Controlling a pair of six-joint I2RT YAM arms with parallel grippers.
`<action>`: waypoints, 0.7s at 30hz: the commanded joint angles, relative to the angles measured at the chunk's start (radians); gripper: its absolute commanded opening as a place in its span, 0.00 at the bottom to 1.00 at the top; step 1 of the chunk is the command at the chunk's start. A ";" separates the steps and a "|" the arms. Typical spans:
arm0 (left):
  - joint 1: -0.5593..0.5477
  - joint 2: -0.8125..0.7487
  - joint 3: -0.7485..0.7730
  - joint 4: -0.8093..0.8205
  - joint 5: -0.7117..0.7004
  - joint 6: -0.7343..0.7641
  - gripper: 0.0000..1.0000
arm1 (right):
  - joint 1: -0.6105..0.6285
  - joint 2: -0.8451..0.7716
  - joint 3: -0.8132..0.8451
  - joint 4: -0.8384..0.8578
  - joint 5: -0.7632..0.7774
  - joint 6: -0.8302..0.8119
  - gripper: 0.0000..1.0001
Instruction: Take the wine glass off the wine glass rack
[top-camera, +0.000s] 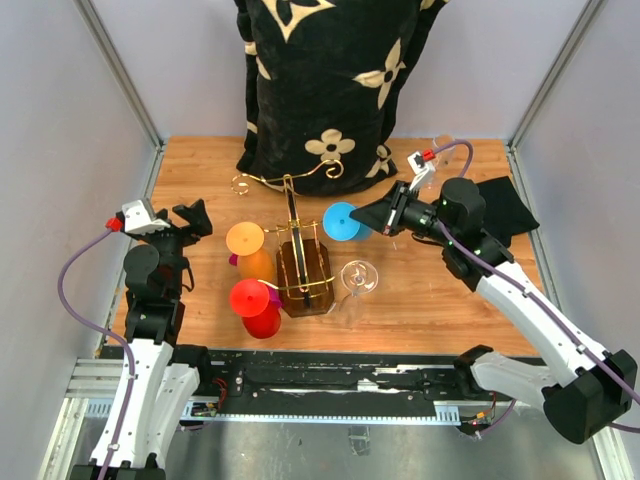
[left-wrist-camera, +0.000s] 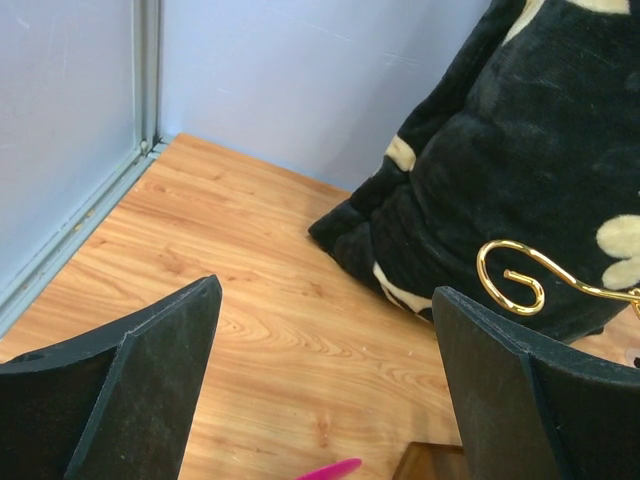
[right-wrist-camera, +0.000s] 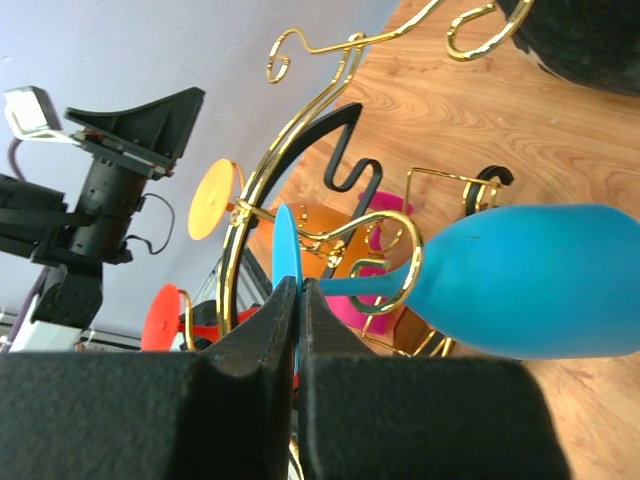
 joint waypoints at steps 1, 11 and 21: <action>-0.006 -0.014 0.003 0.008 -0.003 -0.001 0.93 | 0.011 0.014 0.042 -0.087 0.040 -0.048 0.01; -0.016 -0.013 0.010 0.002 -0.021 0.025 0.93 | -0.111 0.034 0.021 -0.047 0.029 -0.014 0.00; -0.017 -0.013 0.012 -0.005 -0.017 0.027 0.93 | -0.125 0.139 0.076 0.074 -0.031 0.038 0.01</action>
